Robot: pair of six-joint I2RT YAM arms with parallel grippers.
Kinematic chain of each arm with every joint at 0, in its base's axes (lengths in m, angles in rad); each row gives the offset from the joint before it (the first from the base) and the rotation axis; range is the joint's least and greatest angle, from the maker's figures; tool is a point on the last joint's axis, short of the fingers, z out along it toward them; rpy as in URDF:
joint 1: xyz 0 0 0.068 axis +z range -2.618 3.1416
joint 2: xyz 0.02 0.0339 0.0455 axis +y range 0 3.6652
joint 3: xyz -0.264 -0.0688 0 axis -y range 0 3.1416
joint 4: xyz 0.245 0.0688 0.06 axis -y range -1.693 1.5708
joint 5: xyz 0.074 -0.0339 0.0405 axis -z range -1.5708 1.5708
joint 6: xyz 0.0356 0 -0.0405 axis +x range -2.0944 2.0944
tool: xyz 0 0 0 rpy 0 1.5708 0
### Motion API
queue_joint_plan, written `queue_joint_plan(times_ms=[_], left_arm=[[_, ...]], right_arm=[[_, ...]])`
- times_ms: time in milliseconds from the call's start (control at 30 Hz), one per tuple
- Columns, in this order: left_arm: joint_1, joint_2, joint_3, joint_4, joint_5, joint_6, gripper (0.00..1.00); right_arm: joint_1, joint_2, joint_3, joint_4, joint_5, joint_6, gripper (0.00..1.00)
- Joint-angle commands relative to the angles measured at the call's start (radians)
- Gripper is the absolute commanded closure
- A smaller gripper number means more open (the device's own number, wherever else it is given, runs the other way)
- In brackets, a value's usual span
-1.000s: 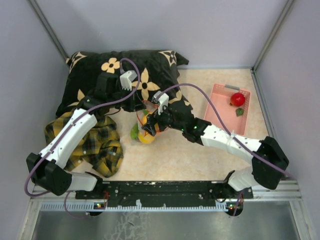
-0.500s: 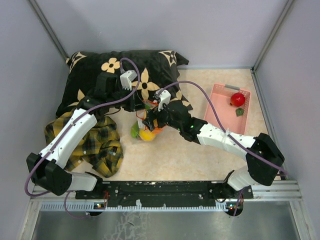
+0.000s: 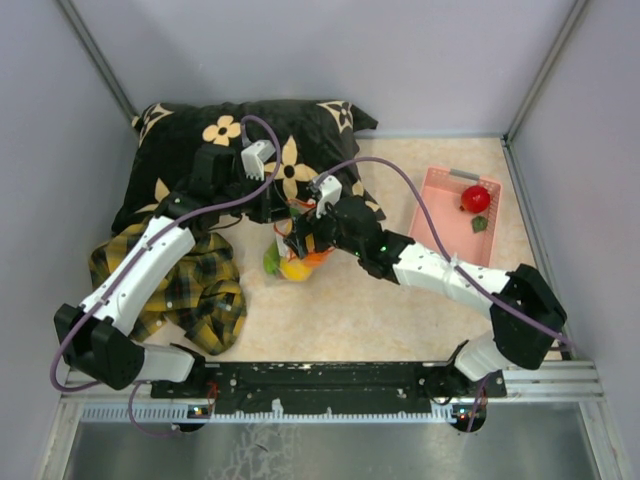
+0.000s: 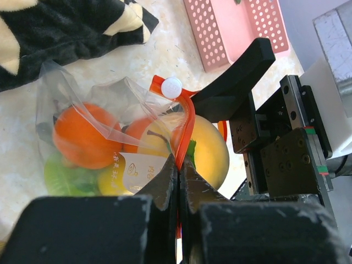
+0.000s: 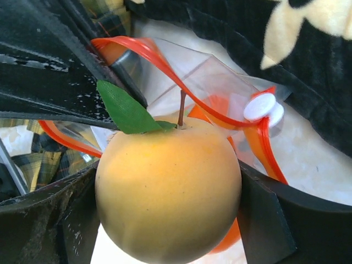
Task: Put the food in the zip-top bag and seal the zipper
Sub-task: Place the fake fruit in the zipper food storage bag.
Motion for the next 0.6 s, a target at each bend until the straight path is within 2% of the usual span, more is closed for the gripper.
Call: queue_joint_plan(times_ms=[0, 33, 67, 333, 567], left_arm=[[-0.007, -0.003, -0.002, 0.042, 0.054, -0.014, 1.0], [-0.007, -0.003, -0.002, 0.042, 0.053, -0.013, 1.0], [-0.006, -0.002, -0.002, 0.042, 0.053, -0.014, 1.0], [-0.005, -0.006, -0.004, 0.042, 0.044, -0.017, 1.0], [0.001, -0.002, -0.007, 0.042, 0.053, -0.032, 1.0]], right_arm=[[-0.016, -0.004, 0.096, -0.053, 0.098, 0.017, 0.11], [-0.016, -0.006, 0.103, -0.065, 0.102, 0.019, 0.03], [-0.016, -0.007, 0.109, -0.069, 0.099, 0.023, 0.01], [-0.016, -0.034, 0.109, -0.063, 0.071, 0.029, 0.01], [-0.017, -0.102, 0.107, -0.066, 0.11, -0.003, 0.01]])
